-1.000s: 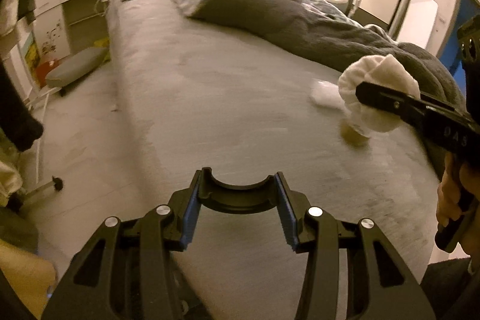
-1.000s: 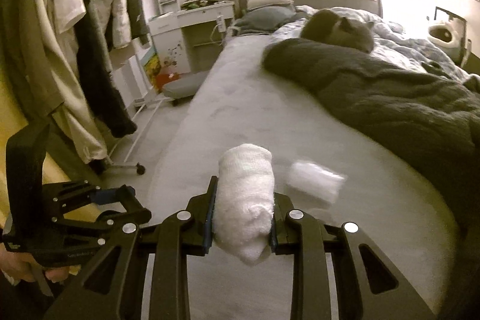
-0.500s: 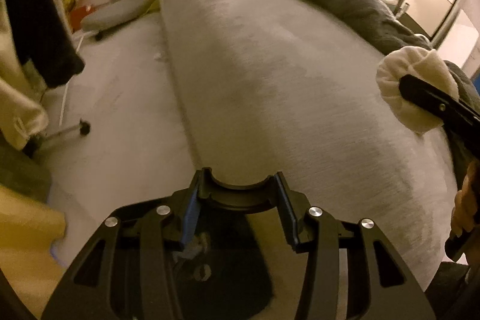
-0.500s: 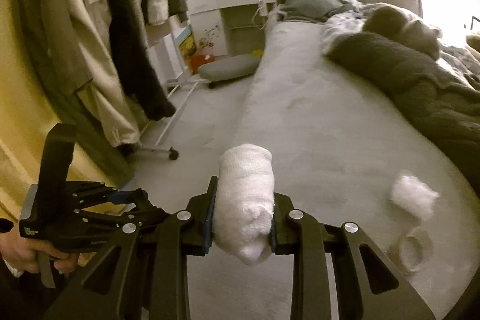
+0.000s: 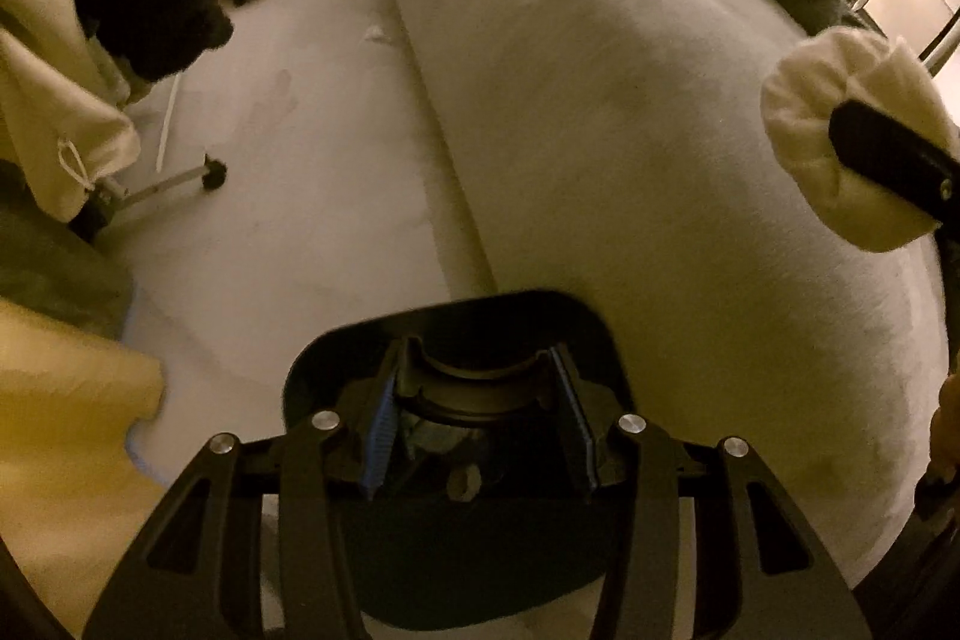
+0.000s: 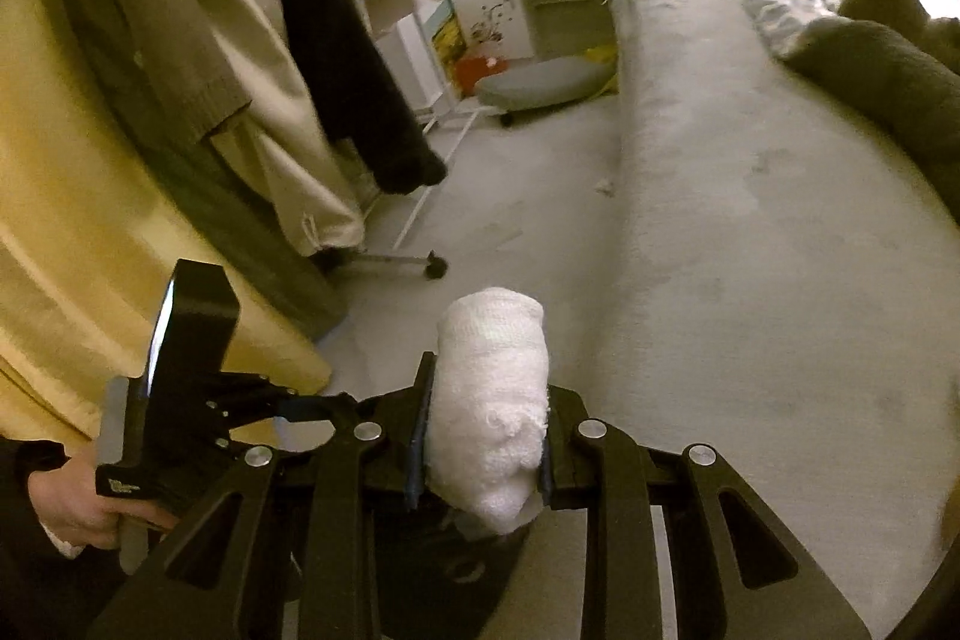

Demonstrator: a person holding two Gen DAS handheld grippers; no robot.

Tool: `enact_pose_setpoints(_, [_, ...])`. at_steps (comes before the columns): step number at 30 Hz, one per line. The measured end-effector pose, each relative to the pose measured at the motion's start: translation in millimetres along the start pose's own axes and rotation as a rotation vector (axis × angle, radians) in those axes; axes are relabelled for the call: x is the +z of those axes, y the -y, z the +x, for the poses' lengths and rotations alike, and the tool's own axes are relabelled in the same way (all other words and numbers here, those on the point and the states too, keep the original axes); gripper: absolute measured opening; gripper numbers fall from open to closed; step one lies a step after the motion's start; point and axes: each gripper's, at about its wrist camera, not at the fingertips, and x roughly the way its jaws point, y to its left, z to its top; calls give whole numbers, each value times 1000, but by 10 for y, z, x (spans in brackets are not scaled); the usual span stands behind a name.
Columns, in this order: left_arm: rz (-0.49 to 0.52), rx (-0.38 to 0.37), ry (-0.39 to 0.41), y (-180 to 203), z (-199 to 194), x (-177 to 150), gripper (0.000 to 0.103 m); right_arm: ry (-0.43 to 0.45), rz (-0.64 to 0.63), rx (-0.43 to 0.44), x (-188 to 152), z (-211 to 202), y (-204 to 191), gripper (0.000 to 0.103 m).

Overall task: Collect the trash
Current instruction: 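Carry the white tissue with the right gripper to the bin while the left moves over it, then lower the white tissue into the bin and open the right gripper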

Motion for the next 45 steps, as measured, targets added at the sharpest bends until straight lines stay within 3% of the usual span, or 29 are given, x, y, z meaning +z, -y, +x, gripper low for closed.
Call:
enact_pose_setpoints(12, [-15,17,-111,-363,130,-224,53,-91,-44,42,54,485,-374,28])
enact_pose_setpoints(21, [-26,2,-134,-596,117,-291,71,-166,-62,45,-15,850,-529,28])
enact_pose_setpoints(45, [-126,-38,57,-1065,-428,-248,76,-437,-115,22,-511,1676,-767,28])
